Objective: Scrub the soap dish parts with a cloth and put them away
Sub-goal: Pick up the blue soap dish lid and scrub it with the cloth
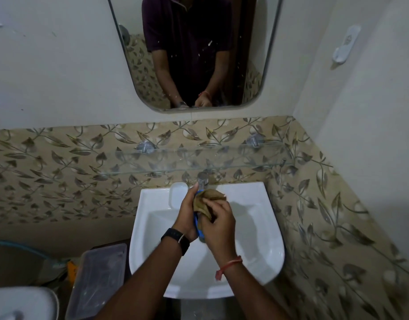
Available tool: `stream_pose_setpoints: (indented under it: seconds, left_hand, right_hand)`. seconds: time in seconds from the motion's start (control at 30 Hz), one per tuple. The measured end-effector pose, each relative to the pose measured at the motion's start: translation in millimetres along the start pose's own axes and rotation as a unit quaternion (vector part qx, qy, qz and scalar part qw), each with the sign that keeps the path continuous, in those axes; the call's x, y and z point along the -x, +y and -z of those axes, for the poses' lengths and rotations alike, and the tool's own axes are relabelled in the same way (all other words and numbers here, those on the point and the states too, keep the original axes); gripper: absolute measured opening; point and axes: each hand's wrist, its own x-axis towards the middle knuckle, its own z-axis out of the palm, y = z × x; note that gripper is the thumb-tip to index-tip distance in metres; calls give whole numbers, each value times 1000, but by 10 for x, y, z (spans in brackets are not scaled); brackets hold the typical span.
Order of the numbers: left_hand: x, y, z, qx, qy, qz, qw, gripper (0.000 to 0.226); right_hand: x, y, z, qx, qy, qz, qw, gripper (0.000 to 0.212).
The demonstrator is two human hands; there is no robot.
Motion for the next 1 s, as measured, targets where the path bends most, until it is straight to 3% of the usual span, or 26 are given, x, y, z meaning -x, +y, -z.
stream_pose_setpoints:
  seconds: [0.17, 0.3, 0.37, 0.57, 0.63, 0.73, 0.8, 0.9, 1.0]
  left_hand:
    - [2, 32, 124, -23, 24, 11, 999, 72]
    - [37, -21, 95, -19, 25, 29, 999, 80]
    - [45, -30, 57, -20, 28, 23, 999, 82]
    - [36, 126, 231, -2, 43, 37, 998, 81]
    - [47, 95, 257, 1, 43, 41, 998, 85]
    - [82, 0, 202, -11, 37, 45, 998, 91]
    - [103, -27, 150, -15, 38, 40, 998, 89]
    - [112, 72, 172, 14, 30, 35, 999, 79]
    - [118, 202, 265, 17, 40, 42, 998, 82]
  right_hand:
    - [-15, 93, 103, 136, -84, 102, 982, 23]
    - [-116, 4, 60, 100, 1, 54, 994, 24]
    - [-187, -86, 6, 77, 8, 50, 996, 26]
    - [-100, 21, 171, 129, -236, 120, 956, 19]
    - [-70, 78, 204, 146, -213, 102, 961, 17]
    - [-75, -21, 106, 98, -76, 50, 991, 18]
    - [-112, -130, 13, 75, -42, 32, 996, 22]
    - [-143, -259, 50, 70, -153, 79, 983, 22]
    - [-139, -318, 266, 118, -361, 122, 917, 21]
